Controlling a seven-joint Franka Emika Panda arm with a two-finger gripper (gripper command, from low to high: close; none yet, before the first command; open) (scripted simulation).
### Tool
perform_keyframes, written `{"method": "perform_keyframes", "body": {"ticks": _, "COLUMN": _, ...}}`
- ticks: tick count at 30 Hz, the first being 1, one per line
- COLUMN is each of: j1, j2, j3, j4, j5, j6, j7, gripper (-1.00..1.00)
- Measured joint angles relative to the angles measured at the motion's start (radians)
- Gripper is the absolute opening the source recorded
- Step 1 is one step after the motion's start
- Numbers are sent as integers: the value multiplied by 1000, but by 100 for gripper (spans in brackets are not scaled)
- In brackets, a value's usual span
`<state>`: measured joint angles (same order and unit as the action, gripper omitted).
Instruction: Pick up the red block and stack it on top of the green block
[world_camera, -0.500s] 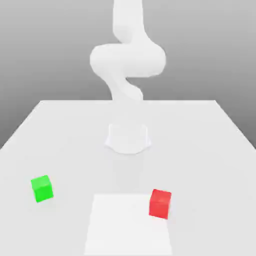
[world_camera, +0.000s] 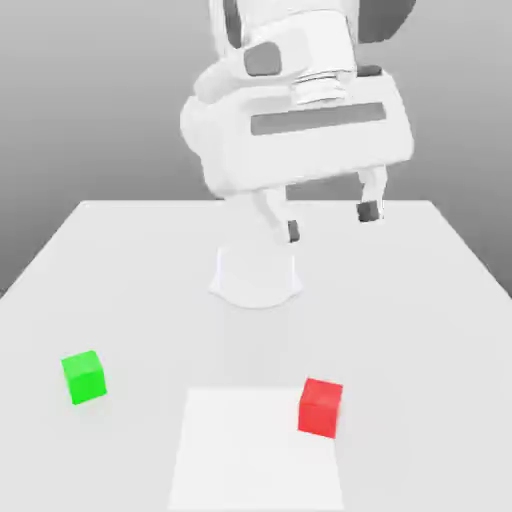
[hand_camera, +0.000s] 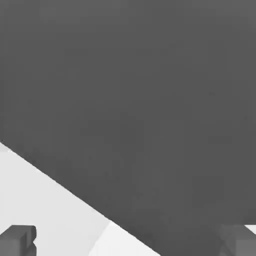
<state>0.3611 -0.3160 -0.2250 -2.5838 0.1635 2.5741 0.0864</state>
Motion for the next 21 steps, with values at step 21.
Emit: {"method": "perform_keyframes", "body": {"ticks": 21, "j1": 80, "j2": 423, "j3": 31, "j4": -189, "j5": -95, "j6": 318, "j7": -386, "gripper": 0}}
